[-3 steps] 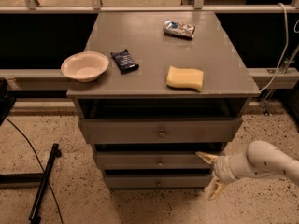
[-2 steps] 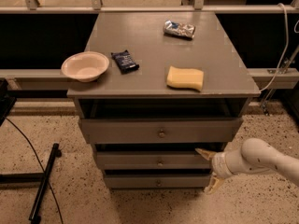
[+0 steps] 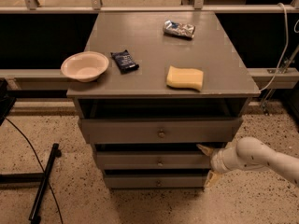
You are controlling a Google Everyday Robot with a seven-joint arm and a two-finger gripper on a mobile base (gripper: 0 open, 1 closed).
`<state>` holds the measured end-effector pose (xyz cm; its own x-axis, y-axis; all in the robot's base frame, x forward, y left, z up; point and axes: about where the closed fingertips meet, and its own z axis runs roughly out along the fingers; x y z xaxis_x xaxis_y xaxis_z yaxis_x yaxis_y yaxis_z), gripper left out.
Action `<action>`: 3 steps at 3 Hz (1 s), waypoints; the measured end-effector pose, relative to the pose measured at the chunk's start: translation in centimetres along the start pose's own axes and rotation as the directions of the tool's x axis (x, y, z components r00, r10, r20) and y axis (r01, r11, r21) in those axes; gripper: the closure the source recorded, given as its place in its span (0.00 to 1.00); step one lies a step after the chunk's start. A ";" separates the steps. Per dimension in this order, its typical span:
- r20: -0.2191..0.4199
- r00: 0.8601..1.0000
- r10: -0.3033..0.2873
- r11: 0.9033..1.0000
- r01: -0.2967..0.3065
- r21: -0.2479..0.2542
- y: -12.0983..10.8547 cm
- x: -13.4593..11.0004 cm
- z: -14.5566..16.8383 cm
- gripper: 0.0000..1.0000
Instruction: Open middle drawer
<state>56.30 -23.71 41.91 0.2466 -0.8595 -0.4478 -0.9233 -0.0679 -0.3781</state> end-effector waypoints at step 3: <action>0.007 0.998 0.070 0.996 -0.070 -0.054 2.1 0.0 0.5 0.37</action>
Offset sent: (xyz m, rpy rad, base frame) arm -0.0023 -0.0015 -0.0218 0.0007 0.0984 -0.0559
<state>54.49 -23.60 40.66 0.1834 -0.8585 -0.4789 -0.9528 -0.0353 -0.3015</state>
